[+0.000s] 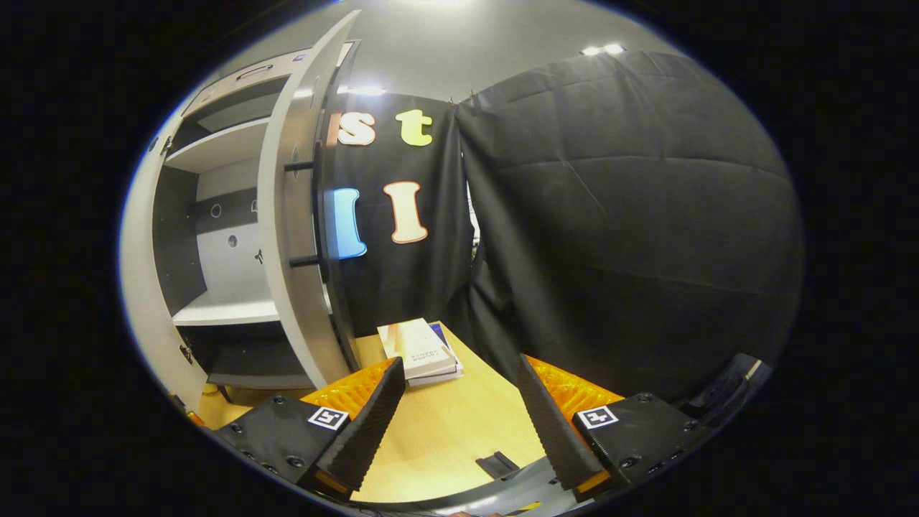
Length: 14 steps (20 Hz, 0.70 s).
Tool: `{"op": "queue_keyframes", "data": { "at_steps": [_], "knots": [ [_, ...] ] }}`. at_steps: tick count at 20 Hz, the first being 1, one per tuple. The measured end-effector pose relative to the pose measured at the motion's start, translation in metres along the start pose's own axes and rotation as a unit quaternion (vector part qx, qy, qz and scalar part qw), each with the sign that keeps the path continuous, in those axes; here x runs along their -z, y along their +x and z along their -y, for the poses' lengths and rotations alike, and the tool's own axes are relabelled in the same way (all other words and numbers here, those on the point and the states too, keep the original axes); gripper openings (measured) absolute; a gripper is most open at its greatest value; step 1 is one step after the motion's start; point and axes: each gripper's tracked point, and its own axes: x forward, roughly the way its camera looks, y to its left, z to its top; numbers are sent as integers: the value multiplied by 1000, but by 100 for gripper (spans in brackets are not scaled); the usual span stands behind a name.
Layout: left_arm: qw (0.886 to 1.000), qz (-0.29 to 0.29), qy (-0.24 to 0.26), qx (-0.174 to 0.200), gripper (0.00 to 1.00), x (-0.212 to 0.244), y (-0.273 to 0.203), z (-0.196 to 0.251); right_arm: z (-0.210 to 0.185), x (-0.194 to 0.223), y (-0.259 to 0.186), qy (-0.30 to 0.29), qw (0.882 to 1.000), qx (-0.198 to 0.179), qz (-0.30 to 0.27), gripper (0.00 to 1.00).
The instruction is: Grasp the bottle in the cabinet with the left hand and place it on the coaster, then close the right door with the right hand and the left door with the left hand.
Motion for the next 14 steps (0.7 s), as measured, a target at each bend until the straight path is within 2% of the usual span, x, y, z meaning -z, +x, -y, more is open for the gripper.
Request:
{"op": "queue_keyframes", "data": {
  "at_steps": [1,2,3,5,6,8,9,10,12,14],
  "knots": [
    [1000,6,-5,-24,97,-17,-7,-9,-2,-5,10,3,1000,-10,3,100],
    [999,9,-12,-52,95,-31,-13,-20,-3,-11,19,1,1000,-18,4,96],
    [997,13,-19,-75,95,-44,-18,-26,-4,-15,28,-4,1000,-27,4,100],
    [993,20,-21,-114,95,-69,-26,-35,-5,-27,44,-14,999,-46,14,96],
    [991,19,-10,-134,95,-79,-31,-42,-7,-35,50,-16,998,-56,19,100],
    [981,11,19,-192,95,-96,-44,-57,-9,-48,63,-21,997,-74,26,100],
    [977,9,24,-210,100,-104,-48,-57,-12,-52,67,-23,996,-87,27,96],
    [976,8,21,-217,100,-111,-50,-51,-16,-57,69,-25,994,-102,32,100],
    [975,11,12,-222,100,-125,-50,-42,-21,-72,74,-35,990,-128,42,96],
    [973,20,5,-231,100,-144,-48,-34,-29,-87,81,-39,986,-154,51,99]
  ]
}}
